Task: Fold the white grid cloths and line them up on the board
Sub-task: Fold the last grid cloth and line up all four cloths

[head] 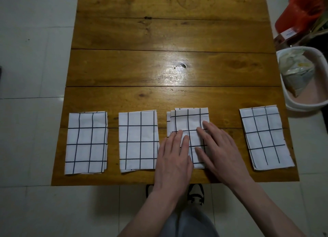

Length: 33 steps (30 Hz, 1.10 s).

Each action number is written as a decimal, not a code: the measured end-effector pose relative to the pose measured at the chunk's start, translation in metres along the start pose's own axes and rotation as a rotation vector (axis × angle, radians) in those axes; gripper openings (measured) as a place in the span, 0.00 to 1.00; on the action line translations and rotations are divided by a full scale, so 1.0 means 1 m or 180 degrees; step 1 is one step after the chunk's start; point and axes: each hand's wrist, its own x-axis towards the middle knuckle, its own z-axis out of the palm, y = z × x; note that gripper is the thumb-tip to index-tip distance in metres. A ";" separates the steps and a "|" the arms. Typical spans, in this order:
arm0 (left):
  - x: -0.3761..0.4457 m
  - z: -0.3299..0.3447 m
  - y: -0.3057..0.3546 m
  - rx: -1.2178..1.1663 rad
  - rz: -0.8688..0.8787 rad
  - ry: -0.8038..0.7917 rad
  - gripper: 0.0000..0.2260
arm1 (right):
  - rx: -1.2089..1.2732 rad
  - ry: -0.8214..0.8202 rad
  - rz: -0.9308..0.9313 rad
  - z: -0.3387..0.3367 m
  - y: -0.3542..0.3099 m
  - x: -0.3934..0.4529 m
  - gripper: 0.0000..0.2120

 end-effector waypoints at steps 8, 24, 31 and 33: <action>0.001 -0.001 0.006 -0.0013 -0.0072 0.0002 0.26 | 0.0240 0.0033 0.0040 -0.003 0.001 -0.002 0.29; 0.043 0.017 0.100 -0.0350 0.0197 0.0415 0.22 | 0.0761 0.0480 0.0472 -0.045 0.095 -0.027 0.26; 0.053 0.038 0.160 -0.0138 0.0256 0.0366 0.23 | 0.0420 0.0420 0.0130 -0.052 0.168 -0.038 0.24; 0.054 0.045 0.170 -0.0004 0.0272 0.0290 0.24 | 0.0277 0.0352 0.0024 -0.049 0.179 -0.041 0.25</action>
